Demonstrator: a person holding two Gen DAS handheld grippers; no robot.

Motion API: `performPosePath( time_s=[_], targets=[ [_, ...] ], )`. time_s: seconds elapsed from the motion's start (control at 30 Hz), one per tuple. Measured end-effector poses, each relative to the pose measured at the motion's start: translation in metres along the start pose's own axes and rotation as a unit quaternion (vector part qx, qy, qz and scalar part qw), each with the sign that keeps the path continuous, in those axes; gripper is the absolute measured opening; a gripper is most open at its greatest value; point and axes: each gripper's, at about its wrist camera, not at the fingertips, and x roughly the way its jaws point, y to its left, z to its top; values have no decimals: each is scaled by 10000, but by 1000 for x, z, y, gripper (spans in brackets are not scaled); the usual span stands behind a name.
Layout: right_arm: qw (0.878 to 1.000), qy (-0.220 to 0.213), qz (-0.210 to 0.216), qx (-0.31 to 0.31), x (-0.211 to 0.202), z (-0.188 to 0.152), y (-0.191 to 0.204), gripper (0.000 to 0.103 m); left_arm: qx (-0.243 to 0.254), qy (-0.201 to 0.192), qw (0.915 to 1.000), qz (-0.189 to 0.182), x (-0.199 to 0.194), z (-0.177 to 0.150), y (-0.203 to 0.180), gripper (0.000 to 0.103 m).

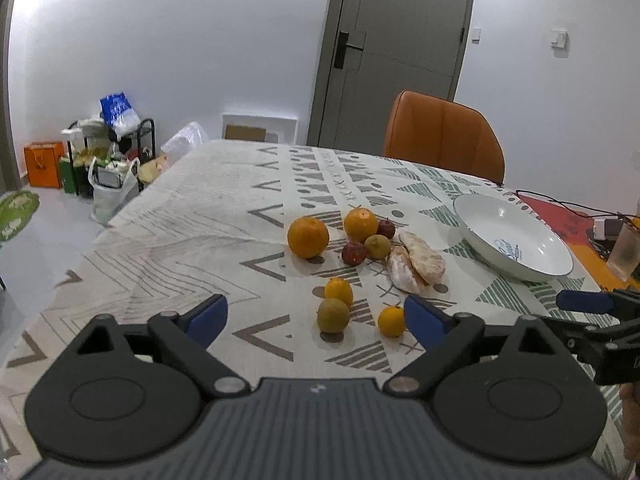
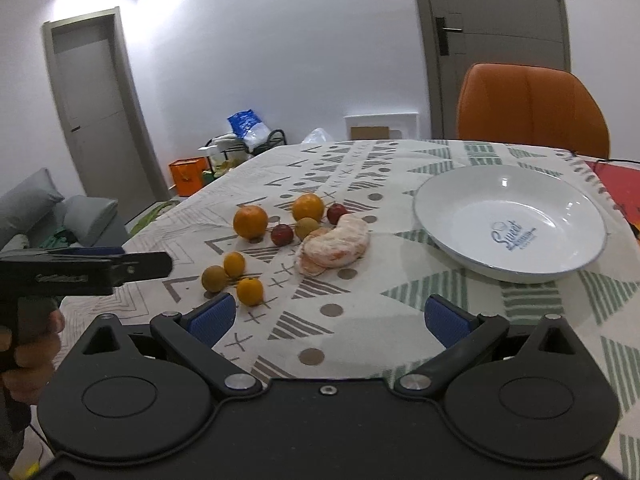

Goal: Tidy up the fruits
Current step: 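Grasp a small green fruit with the left tool while the right tool grasps a small orange fruit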

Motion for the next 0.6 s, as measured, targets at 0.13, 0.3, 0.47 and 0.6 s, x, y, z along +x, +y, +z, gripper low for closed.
performPosePath(
  time_s=[0.13, 0.3, 0.47, 0.6],
  targets=[
    [9999, 89, 94, 80, 9, 2, -3, 95, -29, 117, 9999, -90, 11, 0, 1, 87],
    [9997, 160, 174, 114, 20, 3, -4, 91, -37, 198, 9997, -140, 22, -1, 1, 70],
    [9994, 174, 259, 149, 29, 7, -3, 90, -223, 389, 9986, -282, 37, 1, 4, 59],
    [9987, 201, 393, 247, 38, 12, -4, 88, -279, 449, 9980, -355, 45, 0, 5, 53]
  ],
)
